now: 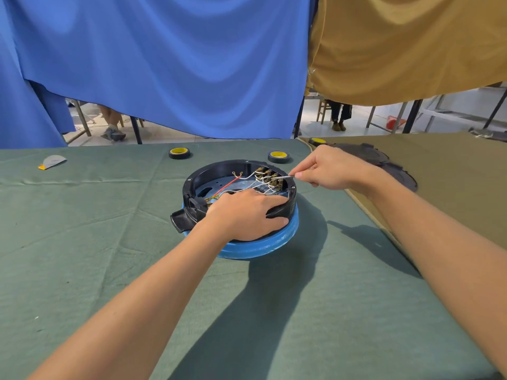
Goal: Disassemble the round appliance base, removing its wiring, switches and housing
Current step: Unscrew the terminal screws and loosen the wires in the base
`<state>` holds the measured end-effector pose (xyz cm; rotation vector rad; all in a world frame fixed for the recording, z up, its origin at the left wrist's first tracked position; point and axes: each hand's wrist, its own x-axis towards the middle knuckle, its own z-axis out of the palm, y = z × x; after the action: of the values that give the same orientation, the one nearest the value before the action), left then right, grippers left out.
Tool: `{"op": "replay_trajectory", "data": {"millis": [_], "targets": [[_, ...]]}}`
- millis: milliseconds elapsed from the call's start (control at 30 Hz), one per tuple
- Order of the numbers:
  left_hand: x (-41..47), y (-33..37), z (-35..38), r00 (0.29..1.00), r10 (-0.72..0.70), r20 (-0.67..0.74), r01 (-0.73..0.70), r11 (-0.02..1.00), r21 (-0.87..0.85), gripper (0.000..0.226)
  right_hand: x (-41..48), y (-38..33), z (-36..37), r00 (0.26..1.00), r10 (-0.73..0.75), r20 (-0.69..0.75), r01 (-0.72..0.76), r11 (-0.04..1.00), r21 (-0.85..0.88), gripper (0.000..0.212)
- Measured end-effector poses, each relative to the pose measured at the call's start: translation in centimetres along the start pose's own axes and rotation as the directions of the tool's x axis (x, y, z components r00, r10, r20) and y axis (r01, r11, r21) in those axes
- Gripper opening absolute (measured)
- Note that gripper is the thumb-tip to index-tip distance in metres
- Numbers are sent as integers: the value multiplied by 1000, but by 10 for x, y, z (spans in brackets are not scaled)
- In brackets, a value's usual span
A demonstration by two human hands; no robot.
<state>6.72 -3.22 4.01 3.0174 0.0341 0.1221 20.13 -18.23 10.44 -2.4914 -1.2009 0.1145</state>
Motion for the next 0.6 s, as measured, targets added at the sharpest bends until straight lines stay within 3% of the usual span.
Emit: {"op": "replay_trajectory", "data": {"millis": [100, 267, 500, 600], "targets": [[-1, 0, 1, 1000, 1, -18, 0, 1000, 18, 43, -2, -12, 8, 996, -58, -71, 43, 978, -203, 26], [-4, 1, 2, 999, -6, -40, 8, 999, 45, 44, 6, -19, 16, 997, -34, -70, 5, 926, -378, 27], [-4, 2, 2, 999, -4, -46, 6, 999, 41, 42, 9, -24, 9, 996, -70, 63, 88, 936, -340, 27], [-4, 3, 2, 998, 7, -62, -4, 999, 50, 43, 7, -19, 2, 993, -66, 101, 85, 976, -200, 24]]}}
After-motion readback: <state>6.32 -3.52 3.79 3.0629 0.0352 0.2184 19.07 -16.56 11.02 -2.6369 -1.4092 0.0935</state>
